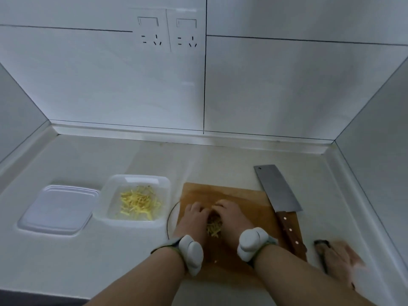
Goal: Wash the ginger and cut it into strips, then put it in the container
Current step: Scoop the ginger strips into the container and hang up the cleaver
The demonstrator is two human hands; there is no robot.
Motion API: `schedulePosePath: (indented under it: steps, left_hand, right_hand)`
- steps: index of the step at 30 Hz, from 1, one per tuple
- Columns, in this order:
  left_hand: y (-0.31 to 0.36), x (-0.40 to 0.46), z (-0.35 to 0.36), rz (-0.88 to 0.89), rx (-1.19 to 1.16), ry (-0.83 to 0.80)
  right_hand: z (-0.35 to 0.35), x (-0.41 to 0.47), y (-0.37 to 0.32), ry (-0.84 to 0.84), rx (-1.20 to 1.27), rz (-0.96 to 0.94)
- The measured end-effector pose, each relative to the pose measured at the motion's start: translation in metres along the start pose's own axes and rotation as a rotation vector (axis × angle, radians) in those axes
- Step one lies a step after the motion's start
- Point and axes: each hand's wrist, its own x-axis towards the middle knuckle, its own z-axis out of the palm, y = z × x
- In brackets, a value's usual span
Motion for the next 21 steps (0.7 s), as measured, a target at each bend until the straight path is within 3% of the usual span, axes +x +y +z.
schedulePosePath:
  steps: [3, 6, 10, 13, 16, 19, 21]
  left_hand:
    - [0.004, -0.010, 0.000, -0.056, -0.092, 0.082]
    - [0.005, -0.013, -0.003, -0.150, -0.115, 0.176]
    - [0.007, -0.012, 0.000, -0.212, -0.061, 0.095]
    - [0.019, -0.012, 0.006, -0.114, 0.016, 0.017]
    - [0.030, -0.012, 0.007, -0.070, -0.014, 0.037]
    - [0.027, -0.008, 0.004, -0.103, -0.051, 0.102]
    - [0.022, -0.006, 0.002, -0.131, -0.042, 0.026]
  right_hand:
    - [-0.002, -0.012, -0.002, 0.079, 0.053, -0.071]
    - [-0.007, -0.014, 0.016, 0.231, 0.100, 0.036]
    - [-0.009, -0.020, 0.033, 0.148, 0.038, 0.154]
    - [-0.001, -0.030, 0.027, 0.131, -0.003, 0.083]
    - [0.008, -0.034, 0.021, 0.163, 0.057, 0.026]
    - [0.004, -0.033, 0.023, 0.230, 0.103, 0.136]
    - [0.001, -0.034, 0.027, 0.165, 0.123, 0.247]
